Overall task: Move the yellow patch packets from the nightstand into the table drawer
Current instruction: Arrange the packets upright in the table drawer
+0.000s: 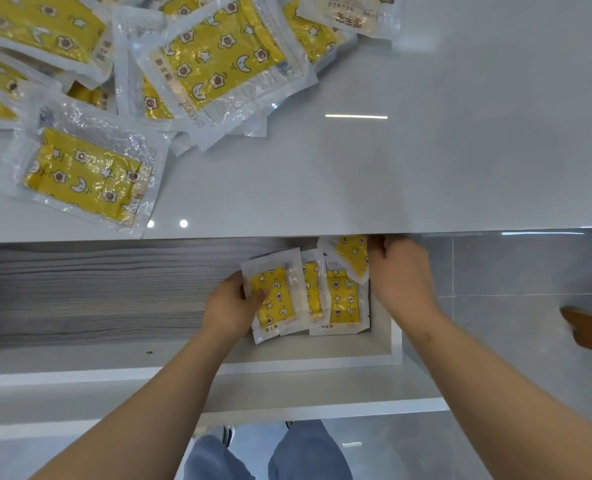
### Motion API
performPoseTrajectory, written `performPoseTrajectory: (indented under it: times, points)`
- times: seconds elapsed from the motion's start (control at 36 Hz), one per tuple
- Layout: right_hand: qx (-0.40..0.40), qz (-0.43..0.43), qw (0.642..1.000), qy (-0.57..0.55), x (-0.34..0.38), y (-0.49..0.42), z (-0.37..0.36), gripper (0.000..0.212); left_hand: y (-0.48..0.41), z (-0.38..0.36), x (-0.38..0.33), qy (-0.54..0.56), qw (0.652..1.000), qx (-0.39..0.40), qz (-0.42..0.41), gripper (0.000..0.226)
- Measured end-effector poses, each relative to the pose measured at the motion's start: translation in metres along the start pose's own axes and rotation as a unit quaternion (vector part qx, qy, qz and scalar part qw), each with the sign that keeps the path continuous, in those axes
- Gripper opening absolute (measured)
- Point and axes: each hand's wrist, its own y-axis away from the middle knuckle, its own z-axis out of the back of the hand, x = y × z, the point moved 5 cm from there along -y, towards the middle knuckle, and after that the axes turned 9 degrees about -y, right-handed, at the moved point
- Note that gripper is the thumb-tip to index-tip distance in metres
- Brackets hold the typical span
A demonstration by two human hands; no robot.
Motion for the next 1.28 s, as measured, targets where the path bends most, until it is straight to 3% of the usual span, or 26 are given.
performPoseTrajectory:
  times: [0.08, 0.17, 0.22, 0.28, 0.36, 0.42, 0.47, 0.56, 0.67, 0.72, 0.78, 0.83, 0.92, 1.03, 1.28]
  points:
    - [-0.011, 0.003, 1.000, -0.020, 0.002, 0.003, 0.001, 0.038, -0.004, -0.005, -0.002, -0.115, 0.993, -0.029, 0.008, 0.036]
    - [0.029, -0.010, 0.998, -0.054, 0.002, 0.004, -0.006, 0.024, -0.001, -0.014, -0.008, -0.148, 0.988, -0.040, -0.003, 0.068]
    - [0.066, -0.023, 0.996, -0.061, 0.004, 0.004, -0.013, 0.017, 0.002, -0.014, -0.009, -0.135, 0.989, -0.053, -0.009, 0.077]
    - [0.108, -0.032, 0.992, -0.053, 0.005, 0.003, -0.022, 0.023, 0.005, -0.002, -0.005, -0.086, 0.991, -0.100, -0.008, 0.075]
    - [0.170, -0.060, 0.980, -0.084, 0.006, 0.005, -0.045, 0.011, 0.006, 0.026, -0.003, 0.047, 0.984, -0.167, -0.041, 0.056]
    - [0.216, -0.082, 0.965, -0.121, 0.004, 0.008, -0.067, 0.007, 0.007, 0.034, -0.005, 0.177, 0.978, -0.101, -0.048, 0.039]
    - [0.258, -0.085, 0.956, -0.116, 0.005, 0.011, -0.090, 0.020, 0.007, 0.036, -0.006, 0.248, 0.967, 0.004, -0.049, 0.036]
    - [0.279, -0.052, 0.957, -0.055, 0.006, 0.015, -0.111, 0.028, 0.003, 0.039, 0.000, 0.065, 0.991, 0.038, -0.115, 0.052]
    - [0.175, 0.031, 0.980, 0.094, 0.002, 0.012, -0.105, 0.038, -0.013, 0.038, 0.011, -0.098, 0.988, -0.015, -0.123, 0.054]
    - [0.128, 0.101, 0.964, 0.211, 0.004, 0.009, -0.095, 0.043, -0.019, 0.033, 0.011, -0.154, 0.982, -0.015, -0.109, 0.054]
    - [0.149, 0.131, 0.941, 0.274, 0.001, 0.006, -0.091, 0.049, -0.021, 0.027, 0.009, -0.202, 0.976, -0.010, -0.078, 0.055]
    - [0.183, 0.119, 0.926, 0.307, -0.005, 0.002, -0.087, 0.056, -0.018, 0.022, 0.004, -0.272, 0.961, -0.022, -0.049, 0.059]
    - [0.198, 0.112, 0.913, 0.338, -0.009, 0.001, -0.083, 0.054, -0.010, 0.017, -0.010, -0.387, 0.912, -0.089, -0.100, 0.066]
    - [0.227, 0.096, 0.912, 0.328, -0.014, 0.002, -0.083, 0.049, -0.005, 0.005, -0.016, -0.398, 0.899, -0.073, -0.165, 0.065]
    - [0.201, 0.092, 0.916, 0.335, -0.022, 0.008, -0.080, 0.058, -0.013, -0.002, -0.010, -0.242, 0.962, -0.033, -0.121, 0.062]
